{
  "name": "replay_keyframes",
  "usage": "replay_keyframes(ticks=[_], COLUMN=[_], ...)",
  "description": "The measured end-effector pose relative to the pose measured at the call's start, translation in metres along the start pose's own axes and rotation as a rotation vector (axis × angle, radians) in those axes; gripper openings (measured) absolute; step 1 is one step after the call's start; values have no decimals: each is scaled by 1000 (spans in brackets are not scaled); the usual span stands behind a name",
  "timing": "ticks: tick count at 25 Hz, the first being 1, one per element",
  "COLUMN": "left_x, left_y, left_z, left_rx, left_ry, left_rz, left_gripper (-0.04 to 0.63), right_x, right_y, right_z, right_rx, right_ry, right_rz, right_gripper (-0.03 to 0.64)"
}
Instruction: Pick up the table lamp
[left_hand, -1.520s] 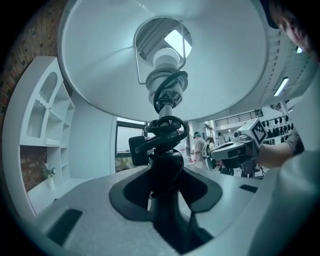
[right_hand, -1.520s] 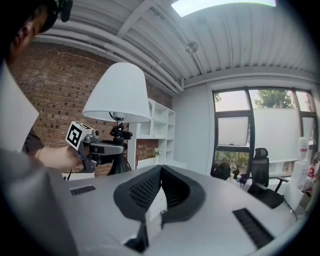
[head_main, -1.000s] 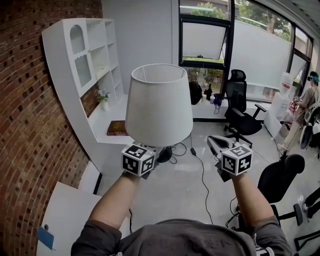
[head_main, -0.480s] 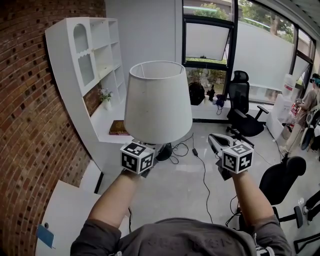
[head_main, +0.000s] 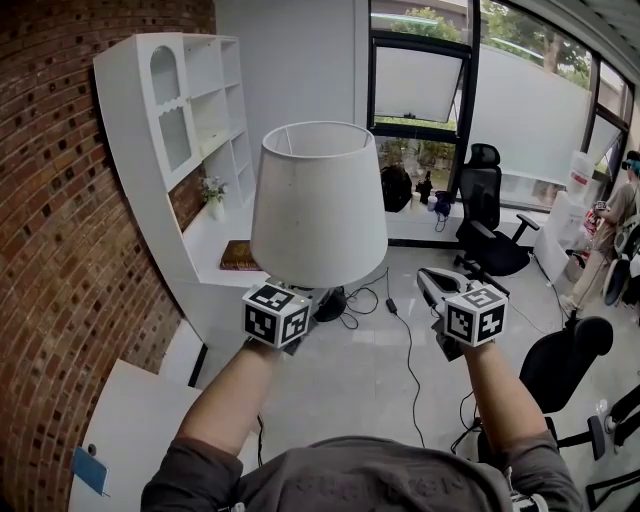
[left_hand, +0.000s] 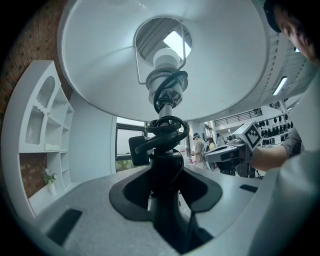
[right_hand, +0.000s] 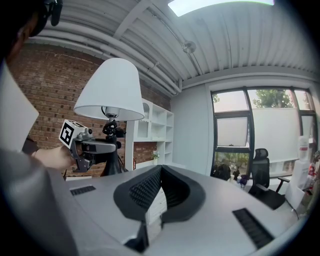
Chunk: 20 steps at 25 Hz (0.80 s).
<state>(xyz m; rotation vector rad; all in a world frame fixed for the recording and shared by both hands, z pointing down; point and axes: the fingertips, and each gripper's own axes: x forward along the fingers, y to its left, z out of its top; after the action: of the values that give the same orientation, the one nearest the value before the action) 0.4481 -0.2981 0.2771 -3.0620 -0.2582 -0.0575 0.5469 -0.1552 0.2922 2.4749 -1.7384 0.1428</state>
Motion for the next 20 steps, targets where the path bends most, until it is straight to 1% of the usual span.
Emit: replay_keyframes(ticks=[4,20], left_x=[0,3], left_y=[0,6], left_z=[-1,5], left_rx=[-4,-3], left_ry=[-2,-15], left_rz=[-1,6], left_gripper=[140,140], right_x=[-1,5], right_y=[2,0], right_z=[4,9], right_rx=[-2,-10], right_ry=[-15,-25], right_rz=[14,21], right_gripper=[-8,-9])
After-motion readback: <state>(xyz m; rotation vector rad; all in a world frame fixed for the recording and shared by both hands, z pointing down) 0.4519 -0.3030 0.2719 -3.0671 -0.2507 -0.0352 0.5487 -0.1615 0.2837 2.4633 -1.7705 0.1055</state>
